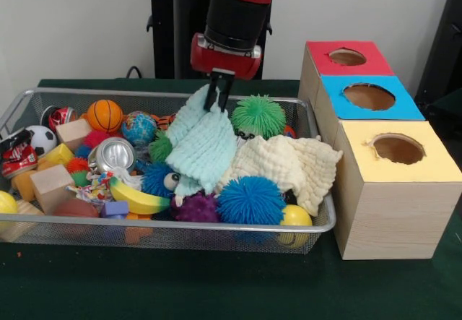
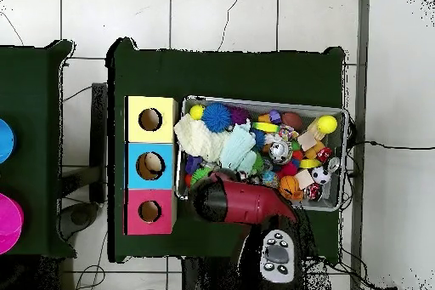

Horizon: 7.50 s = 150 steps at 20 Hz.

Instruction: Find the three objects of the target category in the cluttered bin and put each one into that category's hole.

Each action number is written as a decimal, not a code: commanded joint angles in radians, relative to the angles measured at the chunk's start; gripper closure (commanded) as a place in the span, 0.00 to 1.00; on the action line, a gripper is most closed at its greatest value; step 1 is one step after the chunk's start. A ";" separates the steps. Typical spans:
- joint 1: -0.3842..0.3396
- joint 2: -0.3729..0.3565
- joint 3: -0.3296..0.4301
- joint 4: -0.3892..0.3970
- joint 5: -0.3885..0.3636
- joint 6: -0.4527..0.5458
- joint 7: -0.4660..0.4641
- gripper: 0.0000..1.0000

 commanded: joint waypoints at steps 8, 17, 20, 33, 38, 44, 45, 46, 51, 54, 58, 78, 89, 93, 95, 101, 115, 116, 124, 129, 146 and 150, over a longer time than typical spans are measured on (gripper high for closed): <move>0.098 0.004 -0.143 0.061 0.085 0.056 0.269 1.00; 0.084 -0.023 -0.173 0.059 0.055 0.025 0.213 1.00; 0.068 -0.026 -0.179 0.043 0.042 0.018 0.189 1.00; -0.096 0.078 -0.063 -0.015 -0.019 -0.215 0.123 1.00; -0.167 0.046 0.031 0.008 -0.050 -0.220 0.091 0.00; -0.167 0.001 0.042 0.010 -0.048 -0.188 0.094 0.00; -0.162 -0.013 0.036 0.009 -0.053 -0.187 0.092 0.00; -0.161 -0.028 0.033 0.012 -0.061 -0.191 0.089 0.00; -0.183 -0.092 0.047 0.011 -0.089 -0.165 0.067 0.00; -0.196 -0.108 0.047 -0.001 -0.099 -0.179 0.069 0.00; -0.207 -0.080 0.028 -0.046 -0.116 -0.223 0.075 0.00; -0.273 0.165 -0.018 -0.203 -0.171 -0.447 0.097 0.00; -0.286 0.275 -0.028 -0.297 -0.178 -0.479 0.086 0.00; -0.301 0.307 -0.022 -0.338 -0.194 -0.500 0.083 0.00; -0.298 0.338 -0.031 -0.354 -0.190 -0.530 0.092 0.00; -0.274 0.398 -0.080 -0.354 -0.148 -0.603 0.120 0.00; -0.260 0.365 -0.112 -0.335 -0.122 -0.374 0.085 0.00; -0.248 0.359 -0.126 -0.327 -0.112 -0.343 0.085 0.00; -0.179 0.319 -0.182 -0.287 -0.076 -0.235 0.124 0.00; -0.147 0.307 -0.206 -0.273 -0.057 -0.137 0.140 0.00; -0.253 0.490 -0.117 -0.344 -0.091 -0.464 0.173 0.00; -0.260 0.505 -0.118 -0.346 -0.093 -0.548 0.173 0.00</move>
